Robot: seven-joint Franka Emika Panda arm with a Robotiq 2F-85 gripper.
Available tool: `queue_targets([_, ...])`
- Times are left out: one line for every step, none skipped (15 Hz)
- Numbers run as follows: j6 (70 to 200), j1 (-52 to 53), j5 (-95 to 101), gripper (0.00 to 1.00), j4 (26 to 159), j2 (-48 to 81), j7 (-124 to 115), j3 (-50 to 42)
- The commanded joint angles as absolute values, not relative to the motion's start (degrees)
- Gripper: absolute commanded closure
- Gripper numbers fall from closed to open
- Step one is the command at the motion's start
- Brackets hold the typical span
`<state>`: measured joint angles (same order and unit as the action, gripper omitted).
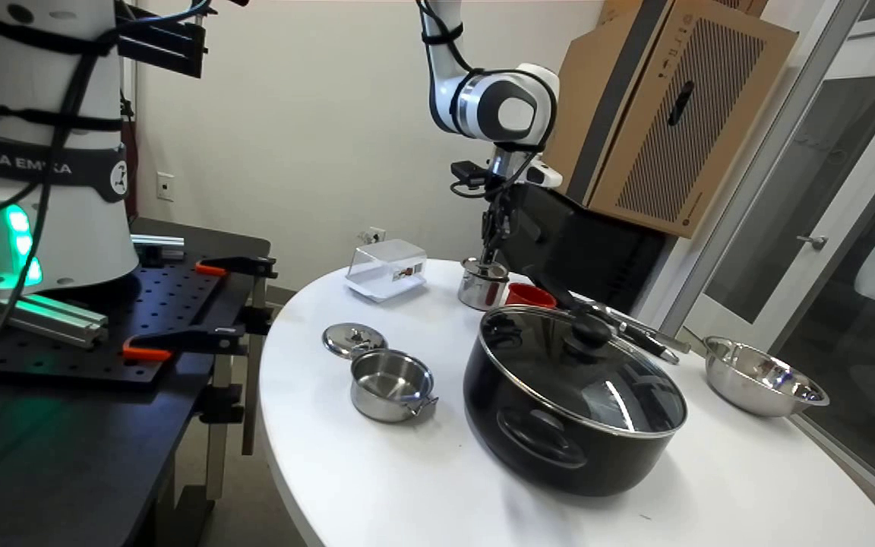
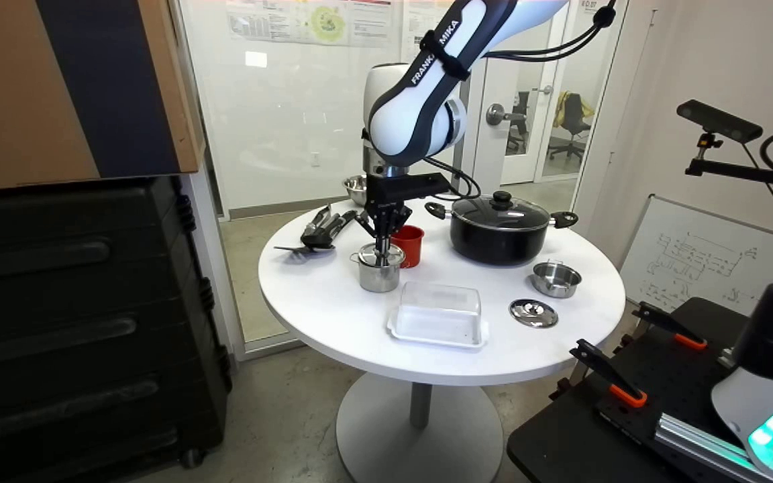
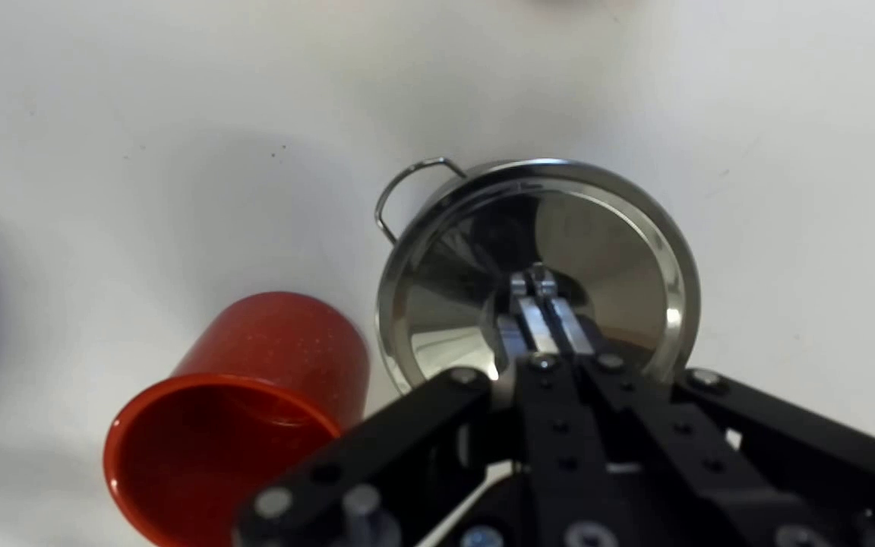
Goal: Pick up the silver lid on the left and place it on the silver pot on the left
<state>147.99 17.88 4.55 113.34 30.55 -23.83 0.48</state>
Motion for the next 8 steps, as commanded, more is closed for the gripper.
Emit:
queue_targets([148.2,18.1,4.2,1.0,113.1,30.5,-24.9,0.2])
queue_targets([148.2,18.1,4.2,1.0,112.9,30.6,-24.9,0.3])
queue_targets([148.1,18.2,4.2,1.0,112.6,30.8,-25.0,0.2])
queue_targets([148.0,18.2,4.2,1.0,112.4,30.9,-25.0,0.2])
queue_targets([147.9,18.2,4.2,1.0,112.1,31.0,-25.1,0.2])
queue_targets([147.8,18.3,4.2,1.0,111.9,31.1,-25.1,0.1])
queue_targets([147.7,18.3,4.3,1.0,111.8,31.2,-25.2,0.1])
queue_targets([147.8,18.3,4.3,1.0,111.6,31.3,-25.4,0.1])
